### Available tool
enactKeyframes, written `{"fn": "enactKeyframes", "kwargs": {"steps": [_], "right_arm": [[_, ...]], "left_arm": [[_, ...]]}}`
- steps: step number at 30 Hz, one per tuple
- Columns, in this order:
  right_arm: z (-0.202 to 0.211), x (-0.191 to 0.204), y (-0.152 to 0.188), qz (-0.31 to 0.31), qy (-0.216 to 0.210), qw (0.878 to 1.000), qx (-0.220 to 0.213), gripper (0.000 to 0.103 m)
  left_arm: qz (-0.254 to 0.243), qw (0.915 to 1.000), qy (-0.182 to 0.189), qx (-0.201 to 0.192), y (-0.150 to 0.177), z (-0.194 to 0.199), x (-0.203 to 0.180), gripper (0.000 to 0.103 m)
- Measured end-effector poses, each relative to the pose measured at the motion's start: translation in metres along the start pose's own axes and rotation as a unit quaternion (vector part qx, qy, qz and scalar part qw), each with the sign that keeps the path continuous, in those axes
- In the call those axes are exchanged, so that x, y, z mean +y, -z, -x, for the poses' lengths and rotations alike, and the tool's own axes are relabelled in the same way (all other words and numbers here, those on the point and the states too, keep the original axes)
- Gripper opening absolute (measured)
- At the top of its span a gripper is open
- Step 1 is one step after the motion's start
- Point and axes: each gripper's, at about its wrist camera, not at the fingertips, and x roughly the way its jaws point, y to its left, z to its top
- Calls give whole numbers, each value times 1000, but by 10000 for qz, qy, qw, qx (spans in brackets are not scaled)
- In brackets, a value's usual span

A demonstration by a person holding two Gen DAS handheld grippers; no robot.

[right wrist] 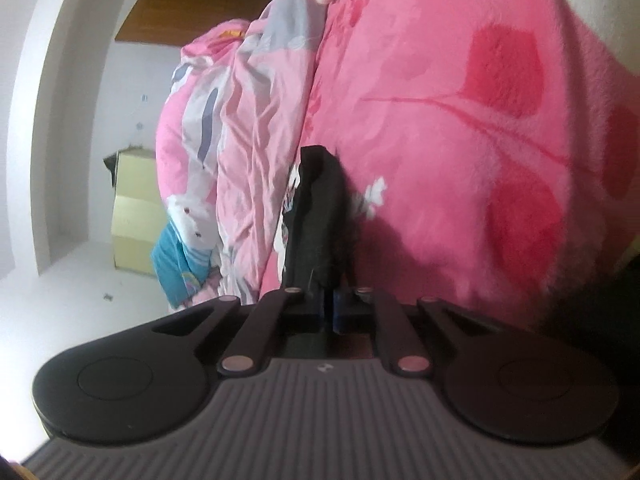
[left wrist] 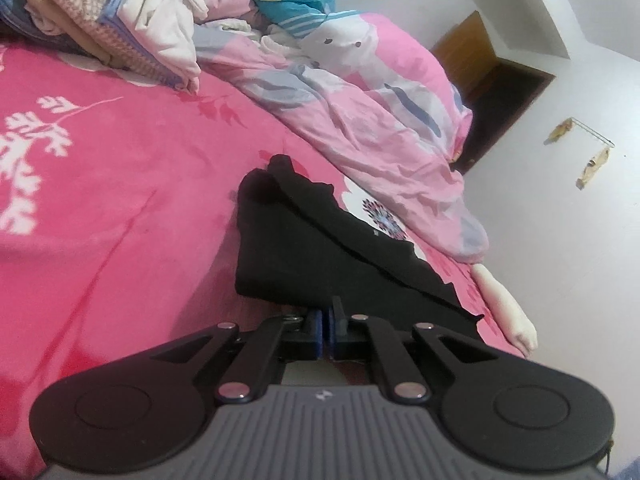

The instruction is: Fold clothes

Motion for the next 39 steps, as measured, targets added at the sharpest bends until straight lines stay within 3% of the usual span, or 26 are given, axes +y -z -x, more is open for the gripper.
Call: {"fn": "enactKeyframes", "kwargs": {"steps": [5, 9, 11, 14, 16, 17, 21, 24, 26, 27, 29, 32, 34, 35, 37, 39], "right_arm": [[24, 2, 2, 161, 160, 9996, 157, 2], [25, -4, -1, 317, 420, 9981, 332, 5], [19, -6, -5, 429, 652, 9961, 404, 6], [22, 1, -10, 606, 847, 9934, 475, 13], [35, 13, -15, 994, 1005, 9895, 296, 22], [41, 20, -18, 1199, 1099, 9865, 180, 27], [54, 44, -30, 1970, 1330, 9711, -225, 27], [36, 58, -38, 2176, 1084, 9699, -110, 27], [14, 68, -39, 2497, 971, 9634, 44, 27], [1, 74, -38, 2759, 983, 9561, 102, 27], [-26, 88, -31, 3600, 1260, 9243, 154, 27], [-62, 103, -15, 4934, 1610, 8543, 282, 27], [-83, 108, -3, 5654, 1627, 8070, 502, 27], [-93, 109, 2, 5873, 1571, 7911, 675, 27], [-112, 113, 8, 6113, 1403, 7714, 1079, 25], [-130, 114, 11, 6202, 1321, 7603, 1408, 23]], "left_arm": [[77, 9995, -1, 310, 17, 28, 9, 3], [-253, 9975, -135, 645, 29, 22, 15, 6], [-336, 9964, -224, 750, 30, 20, 20, 22], [-400, 9969, -221, 642, 23, 32, 23, 41], [-520, 9971, -258, 491, 16, 45, 24, 45], [-580, 9970, -291, 414, 11, 50, 25, 46], [-665, 9969, -357, 244, -18, 49, 25, 48], [-662, 9970, -278, 294, -40, 22, 21, 48], [-1110, 9923, -469, 284, -51, -2, 11, 49], [-1463, 9868, -642, 284, -54, -14, 6, 49], [-2145, 9719, -921, 314, -59, -36, -4, 52], [-2809, 9535, -948, 550, -58, -62, -10, 57], [-3049, 9450, -981, 665, -55, -77, -10, 57], [-3116, 9422, -1007, 704, -55, -83, -9, 57], [-3104, 9422, -1029, 725, -55, -93, -4, 57], [-2987, 9461, -1025, 719, -59, -102, 1, 57]]}}
